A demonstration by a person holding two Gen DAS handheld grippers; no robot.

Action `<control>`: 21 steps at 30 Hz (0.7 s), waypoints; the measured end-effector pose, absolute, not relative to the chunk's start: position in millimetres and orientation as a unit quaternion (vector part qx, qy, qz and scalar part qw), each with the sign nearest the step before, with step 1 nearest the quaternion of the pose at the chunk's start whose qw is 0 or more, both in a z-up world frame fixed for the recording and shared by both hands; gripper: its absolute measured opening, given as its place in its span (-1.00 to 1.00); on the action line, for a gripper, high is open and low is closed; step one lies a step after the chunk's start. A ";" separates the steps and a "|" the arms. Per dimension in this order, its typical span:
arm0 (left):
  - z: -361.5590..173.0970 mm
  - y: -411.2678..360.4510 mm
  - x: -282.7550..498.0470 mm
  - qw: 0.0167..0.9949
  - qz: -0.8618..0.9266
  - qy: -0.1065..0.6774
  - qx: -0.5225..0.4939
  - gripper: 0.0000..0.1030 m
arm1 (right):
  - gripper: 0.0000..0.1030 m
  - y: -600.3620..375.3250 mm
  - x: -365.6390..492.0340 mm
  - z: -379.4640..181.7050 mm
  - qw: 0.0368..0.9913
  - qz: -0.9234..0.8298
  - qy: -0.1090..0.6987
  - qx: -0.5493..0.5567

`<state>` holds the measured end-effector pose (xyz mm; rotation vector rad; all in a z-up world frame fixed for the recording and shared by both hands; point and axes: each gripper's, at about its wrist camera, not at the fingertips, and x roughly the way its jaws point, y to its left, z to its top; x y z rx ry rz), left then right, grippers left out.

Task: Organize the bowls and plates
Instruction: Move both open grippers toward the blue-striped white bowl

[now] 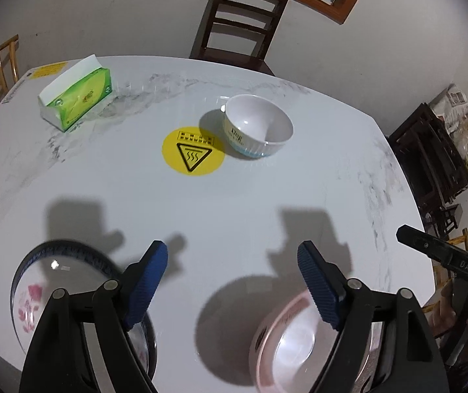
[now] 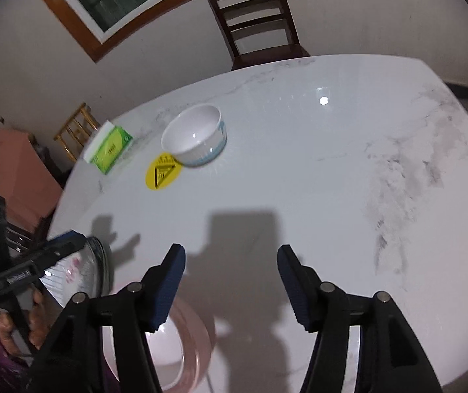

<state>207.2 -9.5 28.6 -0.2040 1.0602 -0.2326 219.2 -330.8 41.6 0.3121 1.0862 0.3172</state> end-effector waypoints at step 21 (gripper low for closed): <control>-16.2 -13.4 352.6 0.794 -0.112 0.576 -0.158 0.62 | -0.19 -300.9 392.9 5.9 0.776 0.185 0.568 0.200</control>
